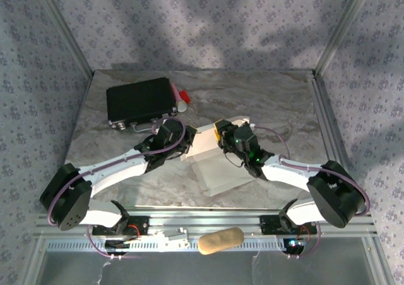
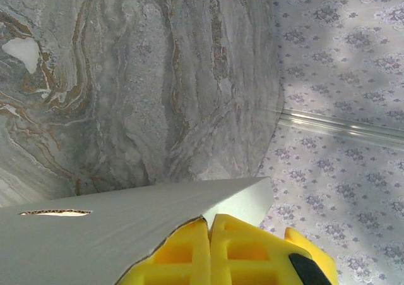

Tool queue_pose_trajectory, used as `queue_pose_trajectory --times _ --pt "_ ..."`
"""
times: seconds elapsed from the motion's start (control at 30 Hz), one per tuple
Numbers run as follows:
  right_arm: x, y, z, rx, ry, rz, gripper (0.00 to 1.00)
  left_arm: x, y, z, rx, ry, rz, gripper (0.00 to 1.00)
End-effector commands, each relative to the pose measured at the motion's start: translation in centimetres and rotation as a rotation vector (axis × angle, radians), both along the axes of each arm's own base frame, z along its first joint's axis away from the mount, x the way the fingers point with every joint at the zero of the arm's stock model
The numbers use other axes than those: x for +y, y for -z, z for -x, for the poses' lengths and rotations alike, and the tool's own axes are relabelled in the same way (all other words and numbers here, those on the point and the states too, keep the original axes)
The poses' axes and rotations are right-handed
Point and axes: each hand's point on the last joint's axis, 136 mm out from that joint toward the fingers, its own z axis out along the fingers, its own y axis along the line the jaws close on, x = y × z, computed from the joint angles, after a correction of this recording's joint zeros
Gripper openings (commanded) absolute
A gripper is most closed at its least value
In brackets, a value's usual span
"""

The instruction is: Fold the paper box

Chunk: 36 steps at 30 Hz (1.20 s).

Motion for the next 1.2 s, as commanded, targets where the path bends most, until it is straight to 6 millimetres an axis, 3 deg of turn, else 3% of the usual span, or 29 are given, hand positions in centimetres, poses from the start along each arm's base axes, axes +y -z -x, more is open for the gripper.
queue_pose_trajectory --times 0.0,0.5,0.83,0.87,0.93,1.03,1.1,1.17 --pt "0.0 -0.8 -1.3 -0.024 0.020 -0.030 0.36 0.2 -1.3 -0.3 -0.031 -0.002 0.024 0.00" --pt "0.4 -0.7 -3.0 -0.014 0.008 -0.054 0.26 -0.3 -1.6 -0.3 -0.052 0.045 0.000 0.00" --pt "0.1 -0.4 -3.4 -0.006 0.030 -0.061 0.00 -0.6 -2.7 -0.6 -0.090 0.095 -0.021 0.00" --pt "-0.1 -0.6 -3.4 -0.006 0.040 -0.061 0.00 -0.6 -3.3 -0.7 -0.111 0.119 -0.033 0.02" --pt "-0.6 -1.0 -3.3 0.000 0.057 -0.057 0.00 0.6 -4.0 -0.8 -0.138 0.155 -0.104 0.25" --pt "-1.5 -1.3 -3.0 0.035 0.076 -0.043 0.00 4.7 -4.2 0.0 -0.167 0.121 -0.222 0.54" --pt "-1.9 -1.4 -3.0 0.052 0.091 -0.052 0.00 7.2 -4.0 0.6 -0.181 0.099 -0.256 0.61" --pt "-2.4 -1.4 -2.9 0.077 0.111 -0.076 0.00 8.9 -3.7 1.2 -0.207 0.098 -0.289 0.59"
